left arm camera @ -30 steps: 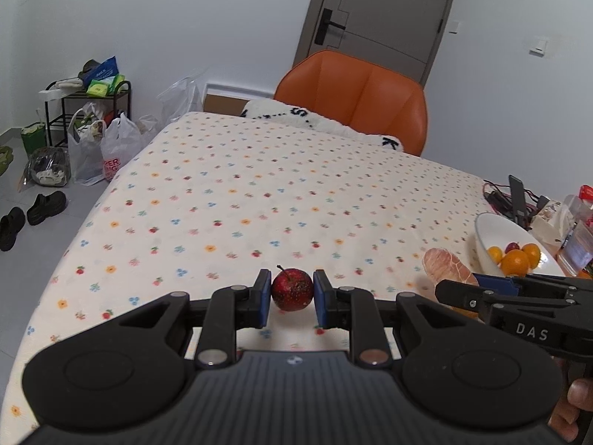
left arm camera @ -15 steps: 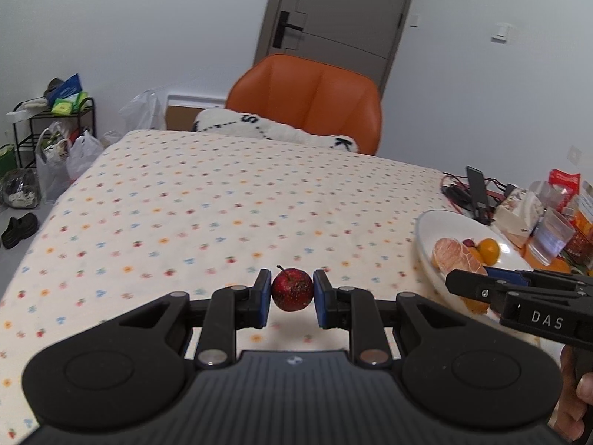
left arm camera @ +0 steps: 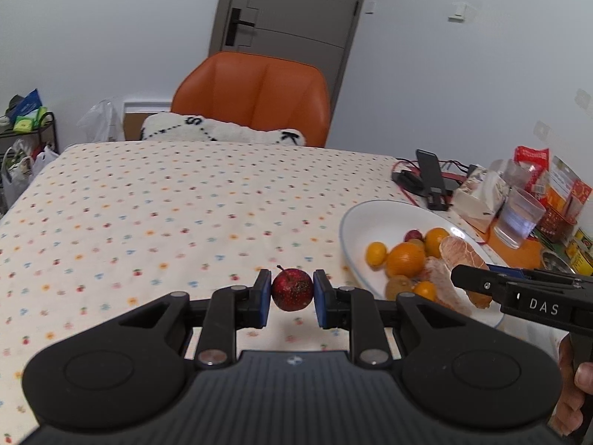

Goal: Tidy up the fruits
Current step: 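Lower the apple and pomelo segment into the plate and open both tools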

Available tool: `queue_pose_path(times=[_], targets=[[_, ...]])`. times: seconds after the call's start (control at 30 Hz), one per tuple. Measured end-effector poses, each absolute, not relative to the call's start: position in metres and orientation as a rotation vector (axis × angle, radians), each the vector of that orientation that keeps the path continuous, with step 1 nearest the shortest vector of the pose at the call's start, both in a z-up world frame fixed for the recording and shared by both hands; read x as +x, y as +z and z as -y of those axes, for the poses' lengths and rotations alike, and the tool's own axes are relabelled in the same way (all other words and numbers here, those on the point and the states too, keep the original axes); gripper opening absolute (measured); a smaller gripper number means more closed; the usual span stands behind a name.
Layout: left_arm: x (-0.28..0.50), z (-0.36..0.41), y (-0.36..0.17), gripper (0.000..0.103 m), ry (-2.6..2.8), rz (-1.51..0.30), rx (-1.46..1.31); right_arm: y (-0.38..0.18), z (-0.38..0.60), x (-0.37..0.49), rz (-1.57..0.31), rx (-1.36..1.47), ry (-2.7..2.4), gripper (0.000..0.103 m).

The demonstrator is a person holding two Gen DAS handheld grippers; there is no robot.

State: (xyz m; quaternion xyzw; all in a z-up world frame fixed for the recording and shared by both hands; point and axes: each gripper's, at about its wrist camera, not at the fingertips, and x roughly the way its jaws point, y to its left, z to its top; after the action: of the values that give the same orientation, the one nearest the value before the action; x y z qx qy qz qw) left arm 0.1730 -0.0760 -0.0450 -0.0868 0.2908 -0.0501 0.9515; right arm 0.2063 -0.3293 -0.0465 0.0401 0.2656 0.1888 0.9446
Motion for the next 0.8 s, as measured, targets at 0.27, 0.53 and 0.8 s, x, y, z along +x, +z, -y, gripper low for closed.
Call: queue_pose_path(times=[0.27,0.53,0.8], targets=[[0.187,0.101,-0.046,0.022,-0.138,-0.603,-0.144,-0.055,0.355,0.212,-0.550,0.121,0.337,0.033],[0.200,0.125,-0.050,0.022,-0.168,-0.618,-0.118,-0.062,0.372,0.223,-0.550,0.134,0.317,0.038],[0.209,0.143,-0.054,0.022,-0.196,-0.634,-0.109,-0.065,0.374,0.218,-0.540,0.159,0.336,0.047]])
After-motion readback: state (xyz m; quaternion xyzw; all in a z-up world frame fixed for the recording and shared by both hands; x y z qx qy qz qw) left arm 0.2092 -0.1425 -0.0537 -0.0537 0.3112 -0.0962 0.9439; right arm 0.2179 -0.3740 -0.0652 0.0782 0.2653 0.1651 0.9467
